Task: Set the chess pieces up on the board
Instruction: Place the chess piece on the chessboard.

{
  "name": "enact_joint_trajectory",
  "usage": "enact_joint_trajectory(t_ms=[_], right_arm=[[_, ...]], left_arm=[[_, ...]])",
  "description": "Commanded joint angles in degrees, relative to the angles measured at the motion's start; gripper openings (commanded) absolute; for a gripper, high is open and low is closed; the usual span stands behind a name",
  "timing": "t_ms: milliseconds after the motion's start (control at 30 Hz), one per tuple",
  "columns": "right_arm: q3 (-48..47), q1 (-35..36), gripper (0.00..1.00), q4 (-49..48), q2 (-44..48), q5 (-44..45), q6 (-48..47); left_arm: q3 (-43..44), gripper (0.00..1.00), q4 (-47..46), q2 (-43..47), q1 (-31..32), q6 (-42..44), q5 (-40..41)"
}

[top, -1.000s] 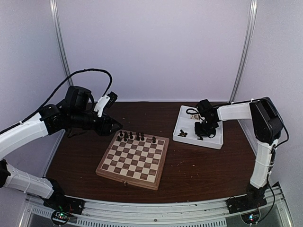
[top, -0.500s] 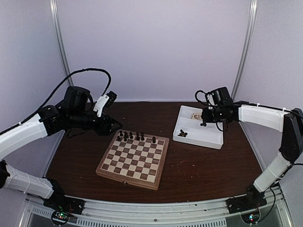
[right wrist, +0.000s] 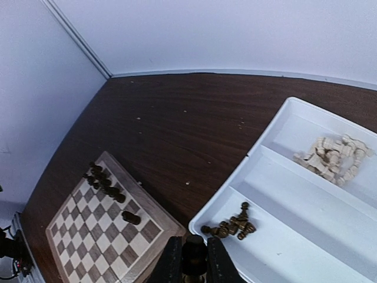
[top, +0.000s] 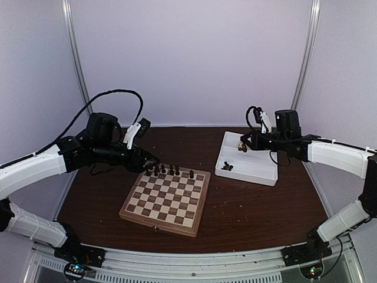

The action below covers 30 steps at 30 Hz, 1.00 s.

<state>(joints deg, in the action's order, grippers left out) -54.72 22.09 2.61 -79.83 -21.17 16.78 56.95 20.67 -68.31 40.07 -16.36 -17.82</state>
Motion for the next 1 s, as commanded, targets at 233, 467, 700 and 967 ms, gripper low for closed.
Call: enact_joint_trajectory(t_ms=[233,467,700,967], right_arm=[[0.7,5.1,0.11,-19.0,-0.1,-21.8,14.9],[-1.0,10.2,0.12,-22.8,-0.4,-23.9,18.4],[-4.0,15.1,0.12,-26.0,-3.0,-28.1,22.0],[-6.5,18.7,0.12,-30.9,-6.6,-30.1,25.7]], left_arm=[[-0.9,0.69,-23.8,-8.5,-0.1,-13.1,-16.3],[1.9,0.85,-33.6,-15.5,-0.1,-19.6,-24.9],[2.5,0.8,-44.0,-19.7,-0.1,-25.6,-31.4],[2.2,0.67,-56.2,-23.9,0.0,-33.8,-36.1]])
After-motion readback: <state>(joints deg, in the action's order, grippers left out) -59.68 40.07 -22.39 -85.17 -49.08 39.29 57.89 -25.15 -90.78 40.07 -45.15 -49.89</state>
